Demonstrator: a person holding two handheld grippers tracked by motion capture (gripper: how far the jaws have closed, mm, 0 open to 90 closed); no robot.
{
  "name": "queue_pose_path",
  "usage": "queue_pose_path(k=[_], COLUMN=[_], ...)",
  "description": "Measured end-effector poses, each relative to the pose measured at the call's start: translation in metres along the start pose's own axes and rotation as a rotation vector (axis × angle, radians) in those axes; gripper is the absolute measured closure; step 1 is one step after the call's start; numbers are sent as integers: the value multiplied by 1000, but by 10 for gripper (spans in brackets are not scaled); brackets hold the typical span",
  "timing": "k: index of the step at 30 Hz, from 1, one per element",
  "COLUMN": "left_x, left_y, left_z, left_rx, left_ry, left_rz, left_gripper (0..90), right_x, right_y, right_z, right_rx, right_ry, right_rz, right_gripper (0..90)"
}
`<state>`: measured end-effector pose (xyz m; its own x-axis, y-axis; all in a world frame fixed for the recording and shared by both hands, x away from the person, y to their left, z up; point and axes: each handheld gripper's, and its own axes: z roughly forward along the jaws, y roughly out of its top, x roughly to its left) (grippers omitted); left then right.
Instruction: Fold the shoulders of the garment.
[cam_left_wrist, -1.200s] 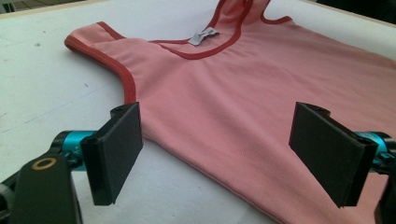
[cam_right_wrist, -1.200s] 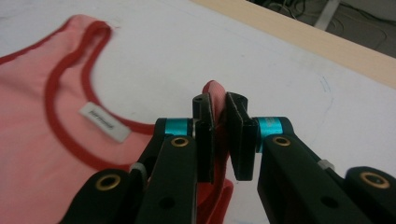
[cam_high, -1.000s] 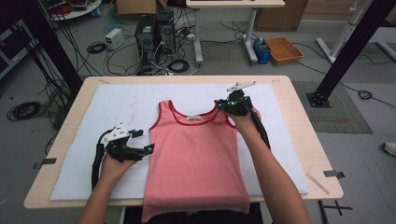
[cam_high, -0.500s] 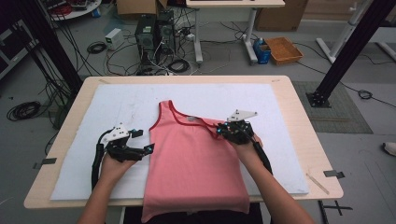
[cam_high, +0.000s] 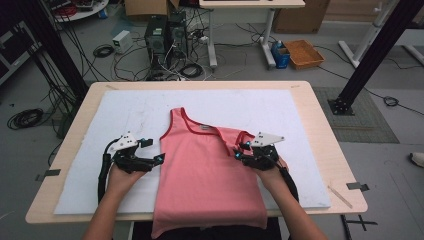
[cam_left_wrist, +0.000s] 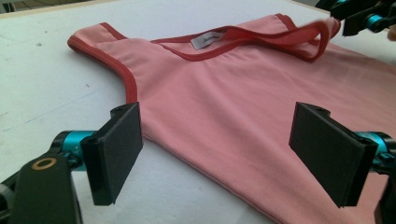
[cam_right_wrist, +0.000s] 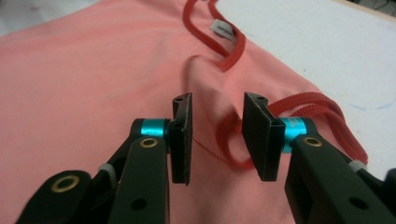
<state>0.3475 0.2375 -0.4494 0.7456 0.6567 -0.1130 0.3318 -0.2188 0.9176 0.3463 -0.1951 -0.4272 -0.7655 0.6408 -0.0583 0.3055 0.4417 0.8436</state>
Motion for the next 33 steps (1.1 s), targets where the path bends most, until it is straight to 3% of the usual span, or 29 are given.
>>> queue_pose_path(k=[4, 8, 12, 16, 21, 27, 33], left_x=[0, -1, -1, -1, 0, 1, 1], left_y=[0, 0, 0, 0, 0, 0, 0], left_z=[0, 1, 0, 0, 0, 0, 0], left_rx=[4, 4, 5, 3, 8, 3, 2], left_ry=[0, 2, 3, 5, 4, 7, 8], left_rz=[2, 5, 9, 2, -2, -11, -14], left_gripper=[176, 176, 176, 176, 176, 176, 176], right_x=[-5, -8, -9, -12, -9, 1, 1], right_y=[7, 13, 17, 12, 3, -8, -7], right_z=[-11, -6, 13, 27, 28, 29, 19], right_rx=[-61, -95, -64, 11, 50, 120, 90], right_ry=[2, 19, 48, 76, 111, 137, 141], right_rz=[17, 30, 36, 50, 49, -7, -10], right_gripper=[577, 561, 610, 650, 705, 833, 844])
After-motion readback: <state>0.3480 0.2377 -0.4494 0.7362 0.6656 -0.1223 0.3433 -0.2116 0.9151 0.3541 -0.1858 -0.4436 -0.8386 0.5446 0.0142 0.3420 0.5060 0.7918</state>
